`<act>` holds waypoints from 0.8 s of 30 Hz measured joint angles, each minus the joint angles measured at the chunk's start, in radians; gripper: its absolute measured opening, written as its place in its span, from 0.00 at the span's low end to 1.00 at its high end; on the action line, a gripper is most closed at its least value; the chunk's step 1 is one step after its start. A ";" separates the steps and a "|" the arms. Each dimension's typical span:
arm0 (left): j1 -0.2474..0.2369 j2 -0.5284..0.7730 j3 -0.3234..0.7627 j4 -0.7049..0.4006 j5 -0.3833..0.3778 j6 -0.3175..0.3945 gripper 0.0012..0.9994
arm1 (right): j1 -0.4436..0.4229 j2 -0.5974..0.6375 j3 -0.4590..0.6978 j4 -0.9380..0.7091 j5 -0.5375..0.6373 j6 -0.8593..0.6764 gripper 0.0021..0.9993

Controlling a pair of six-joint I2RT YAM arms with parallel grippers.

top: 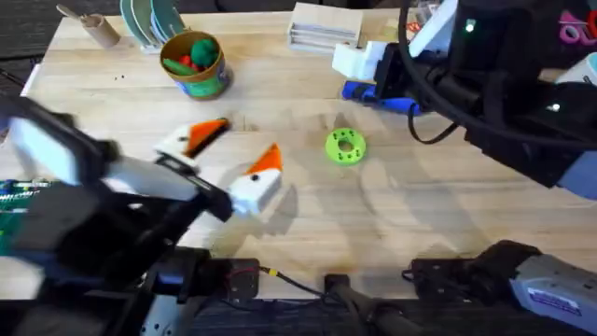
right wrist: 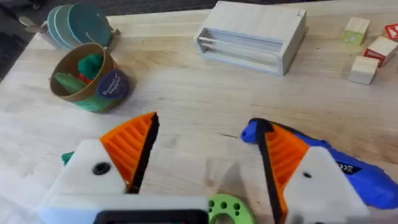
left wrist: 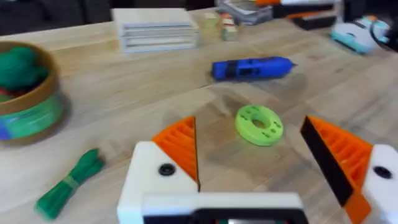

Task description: Pick up the gripper from the table and insert it into the empty holder that is missing its gripper. Then pick up a screw, insert it into the mounting hole, and use the screwdriver to tighten it. Finally, clean up the table by picking up the vegetable and placing it into the bucket.

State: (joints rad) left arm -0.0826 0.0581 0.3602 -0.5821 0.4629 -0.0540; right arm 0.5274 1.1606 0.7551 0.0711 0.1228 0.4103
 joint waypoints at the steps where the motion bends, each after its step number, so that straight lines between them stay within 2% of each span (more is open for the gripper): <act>1: 0.000 0.020 0.045 -0.039 -0.033 -0.002 0.99 | 0.000 0.000 0.000 0.000 -0.001 0.000 0.97; 6: 0.000 0.166 0.264 -0.250 -0.236 -0.006 0.99 | 0.000 0.000 0.000 0.000 -0.008 0.000 0.97; 7: 0.000 0.264 0.353 -0.342 -0.328 0.017 0.99 | 0.000 0.000 0.000 0.000 -0.008 0.000 0.97; 11: 0.000 0.408 0.428 -0.419 -0.413 0.079 0.99 | 0.000 0.000 0.000 0.000 -0.009 -0.001 0.96; 15: 0.000 0.564 0.441 -0.410 -0.486 0.126 0.99 | 0.000 0.000 0.000 0.000 -0.009 -0.003 0.97; 21: 0.000 0.773 0.441 -0.347 -0.534 0.152 0.99 | 0.000 0.000 0.000 0.000 -0.009 -0.003 0.97; 24: 0.000 0.858 0.441 -0.304 -0.596 0.167 0.99 | 0.000 0.000 0.000 0.000 -0.009 -0.003 0.97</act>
State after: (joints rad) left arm -0.0826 0.9165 0.8017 -0.8861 -0.1334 0.1134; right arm 0.5274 1.1606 0.7551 0.0711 0.1143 0.4070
